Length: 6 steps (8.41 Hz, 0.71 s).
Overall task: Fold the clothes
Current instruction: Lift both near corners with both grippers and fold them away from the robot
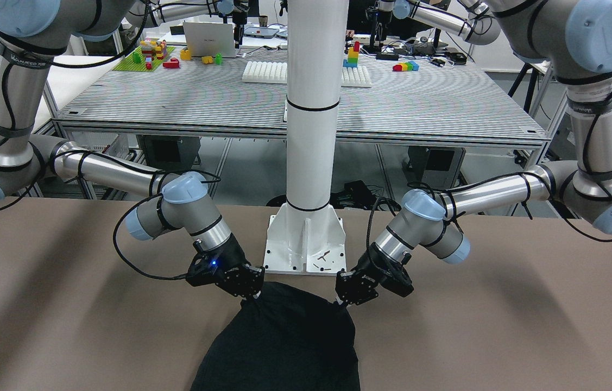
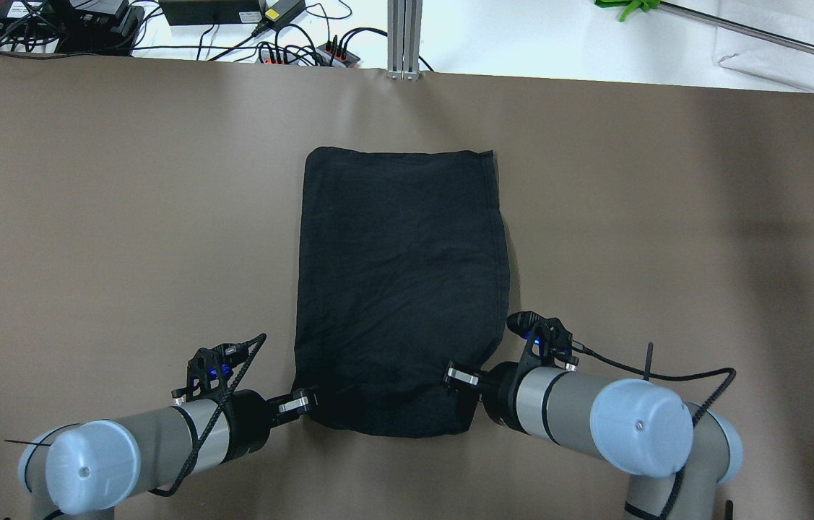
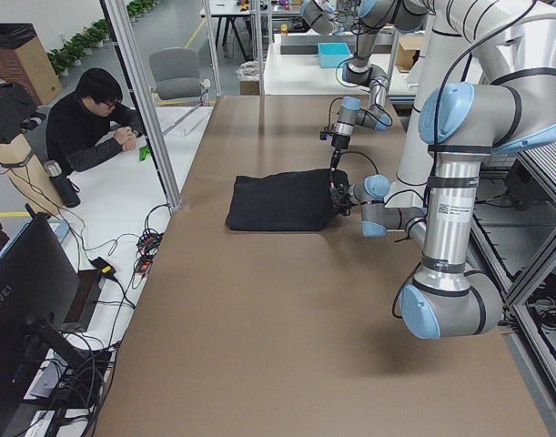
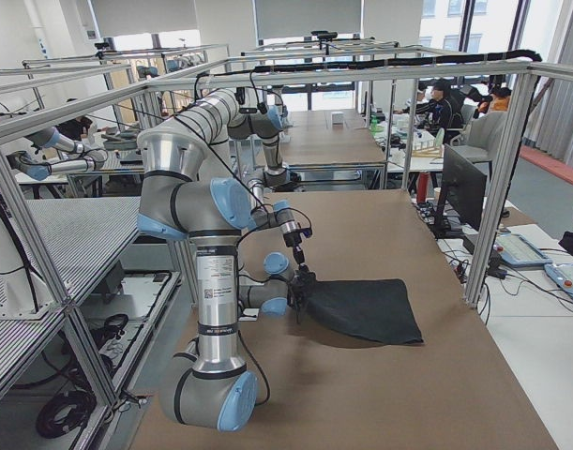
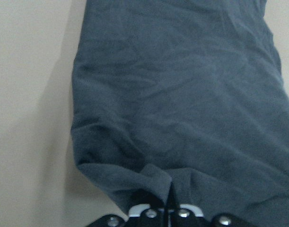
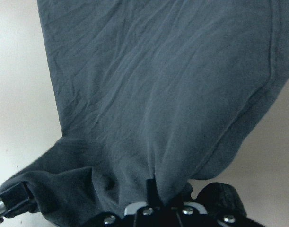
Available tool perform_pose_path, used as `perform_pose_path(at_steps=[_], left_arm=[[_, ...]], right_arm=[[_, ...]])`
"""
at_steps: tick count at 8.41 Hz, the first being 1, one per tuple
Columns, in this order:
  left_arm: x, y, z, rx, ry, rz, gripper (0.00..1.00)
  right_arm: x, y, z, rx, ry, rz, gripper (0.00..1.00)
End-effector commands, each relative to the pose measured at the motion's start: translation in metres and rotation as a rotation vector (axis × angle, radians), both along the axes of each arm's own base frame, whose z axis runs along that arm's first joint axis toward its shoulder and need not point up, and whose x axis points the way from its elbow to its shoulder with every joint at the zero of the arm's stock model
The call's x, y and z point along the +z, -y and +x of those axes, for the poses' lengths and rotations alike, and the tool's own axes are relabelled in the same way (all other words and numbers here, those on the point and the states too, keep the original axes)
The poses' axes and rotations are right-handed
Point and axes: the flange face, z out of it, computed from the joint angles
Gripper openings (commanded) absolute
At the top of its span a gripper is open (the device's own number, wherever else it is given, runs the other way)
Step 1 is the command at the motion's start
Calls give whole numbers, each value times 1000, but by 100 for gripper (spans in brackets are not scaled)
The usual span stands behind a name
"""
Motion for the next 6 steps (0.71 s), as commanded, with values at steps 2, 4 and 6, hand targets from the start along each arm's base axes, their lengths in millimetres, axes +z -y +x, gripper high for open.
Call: perform_pose_path(at_steps=[2,4,6], left_arm=[[-55,-63,-23,82,-124,58,0],[-57,-62,-24,79,-127,63,0],[-60,-25,-42,35,-128,69,0]], right_arm=[[5,-70,35,-97,31,-78,0],[5,-68,42,-93,35,-75,0],[-26,-43,26,-61,71,-54,0]])
